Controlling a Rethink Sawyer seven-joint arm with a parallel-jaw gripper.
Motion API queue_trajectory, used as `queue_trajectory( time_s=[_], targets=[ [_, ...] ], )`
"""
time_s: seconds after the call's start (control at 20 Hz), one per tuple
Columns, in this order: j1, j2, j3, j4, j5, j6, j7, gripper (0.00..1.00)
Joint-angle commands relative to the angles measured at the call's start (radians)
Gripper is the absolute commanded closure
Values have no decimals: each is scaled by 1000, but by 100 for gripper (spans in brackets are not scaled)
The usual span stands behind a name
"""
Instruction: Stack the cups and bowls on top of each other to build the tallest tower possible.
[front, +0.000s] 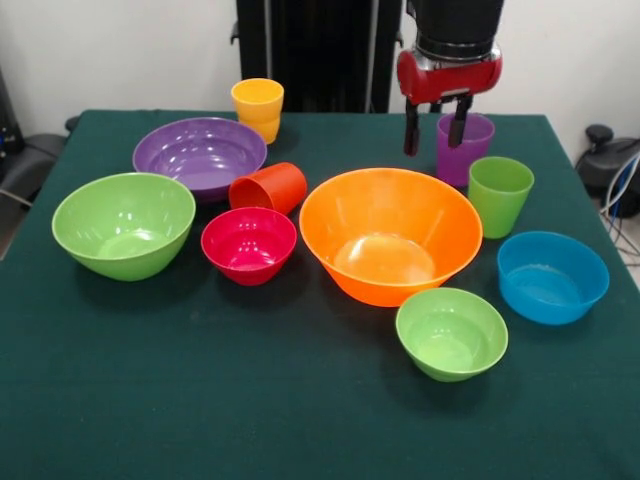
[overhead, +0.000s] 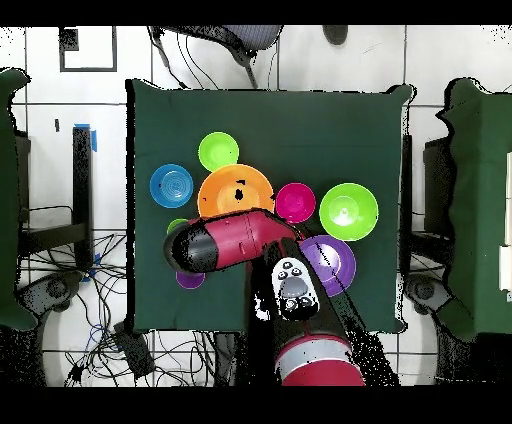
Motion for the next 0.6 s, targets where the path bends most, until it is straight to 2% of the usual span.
queue_trajectory(
  time_s=[0.05, 0.25, 0.6],
  targets=[
    [33, 17, -48, -13, 40, 50, 182, 0],
    [22, -43, -32, 33, 69, 69, 171, 0],
    [77, -64, -53, 83, 90, 20, 220, 0]
  ],
)
